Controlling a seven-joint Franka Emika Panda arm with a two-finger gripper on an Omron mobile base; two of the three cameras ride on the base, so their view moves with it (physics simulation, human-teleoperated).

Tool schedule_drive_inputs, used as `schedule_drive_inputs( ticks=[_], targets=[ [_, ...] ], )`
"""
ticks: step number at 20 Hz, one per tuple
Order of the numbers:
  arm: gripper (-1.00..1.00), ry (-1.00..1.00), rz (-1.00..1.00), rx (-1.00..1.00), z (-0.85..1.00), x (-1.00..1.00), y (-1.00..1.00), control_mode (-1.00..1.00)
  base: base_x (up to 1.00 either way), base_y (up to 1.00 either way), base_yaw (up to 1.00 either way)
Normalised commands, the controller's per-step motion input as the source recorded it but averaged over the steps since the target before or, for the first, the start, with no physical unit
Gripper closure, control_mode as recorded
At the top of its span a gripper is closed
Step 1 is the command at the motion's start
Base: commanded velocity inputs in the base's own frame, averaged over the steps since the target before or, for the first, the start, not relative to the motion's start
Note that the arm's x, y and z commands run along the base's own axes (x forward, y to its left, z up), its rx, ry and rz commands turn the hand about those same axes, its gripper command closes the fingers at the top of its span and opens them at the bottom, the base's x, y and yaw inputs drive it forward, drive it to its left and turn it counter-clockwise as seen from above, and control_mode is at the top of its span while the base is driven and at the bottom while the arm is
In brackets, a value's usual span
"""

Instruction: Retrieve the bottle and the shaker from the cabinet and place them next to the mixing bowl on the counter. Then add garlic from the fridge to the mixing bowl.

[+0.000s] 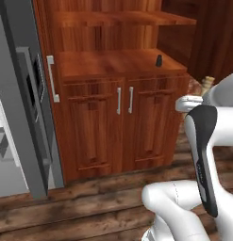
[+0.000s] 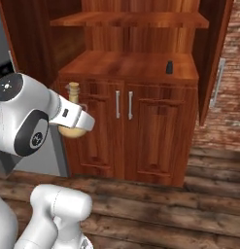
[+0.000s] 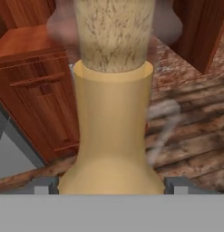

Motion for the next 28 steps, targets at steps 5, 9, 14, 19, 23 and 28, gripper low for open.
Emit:
schedule_drive_inputs(
  ticks=[5,9,14,19,23,28],
  targets=[
    [1.0,0.0,0.0,0.0,0.0,0.0,0.0,1.0,-0.82,0.0,0.0],
    [1.0,0.0,0.0,0.0,0.0,0.0,0.0,1.0,-0.87,0.0,0.03],
    [1.0,0.0,0.0,0.0,0.0,0.0,0.0,1.0,-0.8,0.0,0.29],
    [1.0,0.0,0.0,0.0,0.0,0.0,0.0,1.0,-0.61,0.32,0.59],
    [1.0,0.0,0.0,0.0,0.0,0.0,0.0,1.0,-0.5,0.17,0.75],
    [1.0,0.0,0.0,0.0,0.0,0.0,0.0,1.0,-0.54,-0.04,0.82]
  ],
)
